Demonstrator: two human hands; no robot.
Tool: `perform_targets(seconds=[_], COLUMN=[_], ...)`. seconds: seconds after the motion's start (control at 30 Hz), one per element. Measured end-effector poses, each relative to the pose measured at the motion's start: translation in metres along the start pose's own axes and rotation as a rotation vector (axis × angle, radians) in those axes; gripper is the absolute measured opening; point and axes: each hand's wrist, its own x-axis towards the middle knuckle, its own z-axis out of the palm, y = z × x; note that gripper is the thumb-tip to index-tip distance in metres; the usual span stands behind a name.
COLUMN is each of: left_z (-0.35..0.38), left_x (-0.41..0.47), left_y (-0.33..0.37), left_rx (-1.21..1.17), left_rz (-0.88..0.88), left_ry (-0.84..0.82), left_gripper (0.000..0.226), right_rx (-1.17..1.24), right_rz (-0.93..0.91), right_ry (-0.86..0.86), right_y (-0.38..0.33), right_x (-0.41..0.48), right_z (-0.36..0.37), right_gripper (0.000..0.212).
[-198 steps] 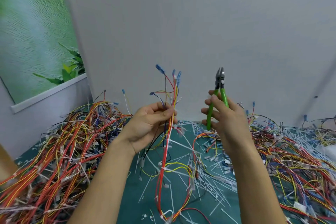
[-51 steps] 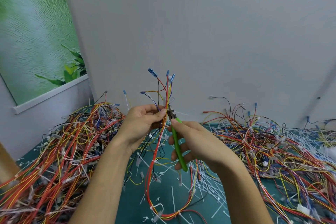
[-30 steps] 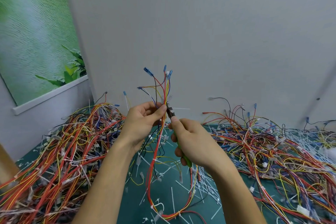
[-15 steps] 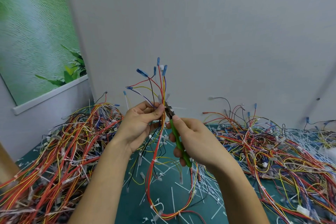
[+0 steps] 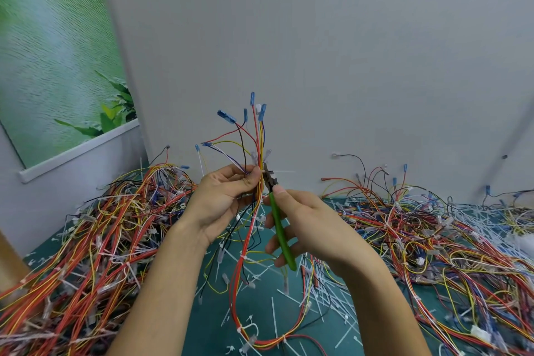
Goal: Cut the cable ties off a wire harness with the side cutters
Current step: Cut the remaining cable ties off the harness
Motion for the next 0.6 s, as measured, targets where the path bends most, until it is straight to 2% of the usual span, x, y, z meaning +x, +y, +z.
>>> perform_targets(seconds=[0.27,0.37,0.47,0.6], left_z=[0.001,0.005,0.009,0.013], left_x=[0.002,0.002,0.003,0.003], left_y=[-0.001,-0.003,-0.006,-0.01], left_rx=[0.033,0.043,0.068,0.127], left_rz=[0.034,0.078,0.118,0.154], left_ry=[0.044,0.085,0.143,0.177], left_gripper=[0.017,0.012,0.023,0.023], right_rx=[-0.048,-0.109,-0.195,-0.226], right_rz=[-0.097,-0.111,-0.137,-0.131], right_ry=[0.094,0.139,0.191,0.197], right_y=[0.009,0.012,0.015,0.015], right_x=[0.007,0.012,0.015,0.016], right_z=[0.0,0.002,0.005,0.006], right_gripper=[0.039,0.045,0.051,0.049])
